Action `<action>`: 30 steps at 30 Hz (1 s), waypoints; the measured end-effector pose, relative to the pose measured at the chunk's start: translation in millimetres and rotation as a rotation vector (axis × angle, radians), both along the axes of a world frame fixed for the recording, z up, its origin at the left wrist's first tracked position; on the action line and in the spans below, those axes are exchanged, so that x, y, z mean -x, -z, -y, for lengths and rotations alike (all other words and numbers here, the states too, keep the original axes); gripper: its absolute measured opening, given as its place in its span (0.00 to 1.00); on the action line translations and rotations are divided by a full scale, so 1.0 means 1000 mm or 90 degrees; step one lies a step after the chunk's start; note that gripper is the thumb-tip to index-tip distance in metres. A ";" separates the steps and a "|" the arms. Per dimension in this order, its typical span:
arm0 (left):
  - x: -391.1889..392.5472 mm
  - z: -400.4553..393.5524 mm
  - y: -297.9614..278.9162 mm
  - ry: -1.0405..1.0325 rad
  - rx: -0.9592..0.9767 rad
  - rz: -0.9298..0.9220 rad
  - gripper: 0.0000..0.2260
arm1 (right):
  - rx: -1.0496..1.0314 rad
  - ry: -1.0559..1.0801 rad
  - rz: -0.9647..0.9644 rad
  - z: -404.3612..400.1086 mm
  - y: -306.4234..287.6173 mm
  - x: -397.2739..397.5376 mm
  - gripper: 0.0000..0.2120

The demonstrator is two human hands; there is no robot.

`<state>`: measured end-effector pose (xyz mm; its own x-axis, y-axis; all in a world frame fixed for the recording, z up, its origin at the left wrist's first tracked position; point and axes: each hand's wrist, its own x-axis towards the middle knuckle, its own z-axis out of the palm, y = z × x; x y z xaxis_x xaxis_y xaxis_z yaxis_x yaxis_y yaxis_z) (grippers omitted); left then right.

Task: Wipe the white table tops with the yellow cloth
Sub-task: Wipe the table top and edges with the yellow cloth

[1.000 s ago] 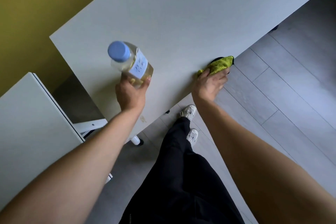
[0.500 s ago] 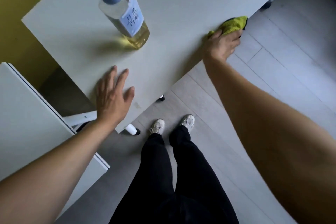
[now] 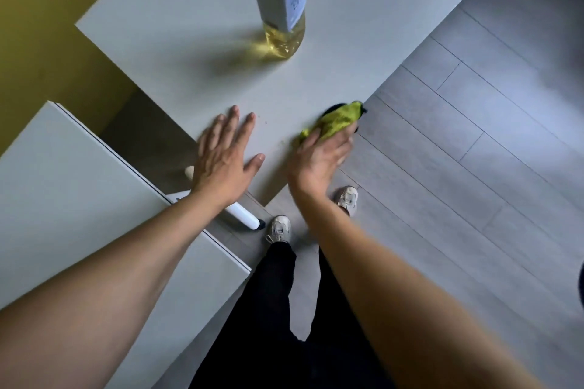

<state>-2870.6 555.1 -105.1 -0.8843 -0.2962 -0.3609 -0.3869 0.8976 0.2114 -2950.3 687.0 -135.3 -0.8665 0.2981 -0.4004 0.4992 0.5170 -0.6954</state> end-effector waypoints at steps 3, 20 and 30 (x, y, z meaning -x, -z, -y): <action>-0.007 0.016 -0.003 0.058 -0.010 0.001 0.33 | 0.000 0.029 0.022 0.012 -0.003 -0.017 0.32; -0.016 0.038 0.014 0.127 -0.057 0.004 0.36 | 0.040 0.073 -0.015 0.029 -0.009 -0.046 0.31; -0.009 0.042 0.013 0.112 -0.068 0.030 0.37 | 0.057 0.131 0.097 0.038 -0.015 -0.030 0.29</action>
